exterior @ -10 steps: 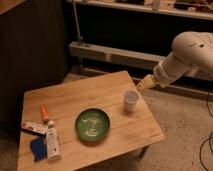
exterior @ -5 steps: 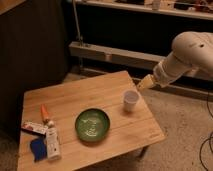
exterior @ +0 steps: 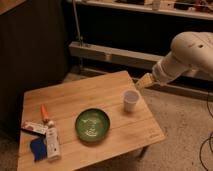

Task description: Place the ceramic cup in the ceramic bowl

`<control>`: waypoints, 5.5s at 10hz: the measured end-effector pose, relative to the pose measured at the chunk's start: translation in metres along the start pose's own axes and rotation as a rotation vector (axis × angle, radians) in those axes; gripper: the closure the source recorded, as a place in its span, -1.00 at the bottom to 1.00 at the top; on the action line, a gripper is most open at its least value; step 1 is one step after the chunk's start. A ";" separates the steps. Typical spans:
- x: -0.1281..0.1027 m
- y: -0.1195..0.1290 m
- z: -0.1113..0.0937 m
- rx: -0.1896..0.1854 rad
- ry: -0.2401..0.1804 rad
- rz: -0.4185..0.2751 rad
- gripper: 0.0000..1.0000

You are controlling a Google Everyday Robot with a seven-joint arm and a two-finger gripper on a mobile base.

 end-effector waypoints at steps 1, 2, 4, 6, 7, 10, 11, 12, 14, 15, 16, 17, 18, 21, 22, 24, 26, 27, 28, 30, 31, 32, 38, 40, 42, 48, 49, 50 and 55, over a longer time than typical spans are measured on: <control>-0.008 0.008 0.001 -0.002 -0.009 -0.001 -0.47; -0.012 0.004 0.007 0.008 -0.015 0.000 -0.47; -0.008 -0.010 0.030 0.038 -0.025 0.011 -0.47; -0.002 -0.019 0.053 0.069 -0.030 0.019 -0.47; 0.000 -0.033 0.064 0.084 -0.027 0.033 -0.47; -0.007 -0.076 0.124 0.118 -0.004 0.072 -0.47; -0.013 -0.087 0.139 0.124 0.004 0.082 -0.47; -0.019 -0.096 0.158 0.124 0.014 0.099 -0.47; -0.020 -0.107 0.178 0.116 0.031 0.135 -0.47; -0.021 -0.104 0.181 0.103 0.036 0.143 -0.47; -0.024 -0.102 0.180 0.089 0.043 0.149 -0.47; -0.026 -0.101 0.176 0.083 0.045 0.151 -0.47; -0.027 -0.101 0.173 0.080 0.046 0.151 -0.47; -0.025 -0.092 0.171 0.070 0.068 0.137 -0.47; -0.019 -0.086 0.178 0.065 0.081 0.127 -0.47; -0.011 -0.082 0.188 0.060 0.094 0.117 -0.47; 0.000 -0.077 0.202 0.045 0.116 0.113 -0.47; 0.007 -0.073 0.212 0.031 0.130 0.110 -0.47; 0.016 -0.068 0.223 0.017 0.147 0.108 -0.37; 0.026 -0.063 0.239 -0.002 0.176 0.111 -0.02; 0.029 -0.061 0.243 -0.009 0.186 0.113 0.17; 0.030 -0.060 0.244 -0.018 0.189 0.111 0.41; -0.029 -0.011 0.178 -0.070 0.148 0.036 1.00; -0.054 0.037 0.160 -0.138 0.160 -0.019 1.00; -0.048 0.084 0.149 -0.200 0.197 -0.088 1.00; 0.023 0.167 0.133 -0.369 0.351 -0.298 1.00; 0.031 0.173 0.142 -0.407 0.365 -0.317 1.00; 0.040 0.174 0.151 -0.444 0.378 -0.328 1.00; 0.065 0.182 0.180 -0.492 0.419 -0.394 1.00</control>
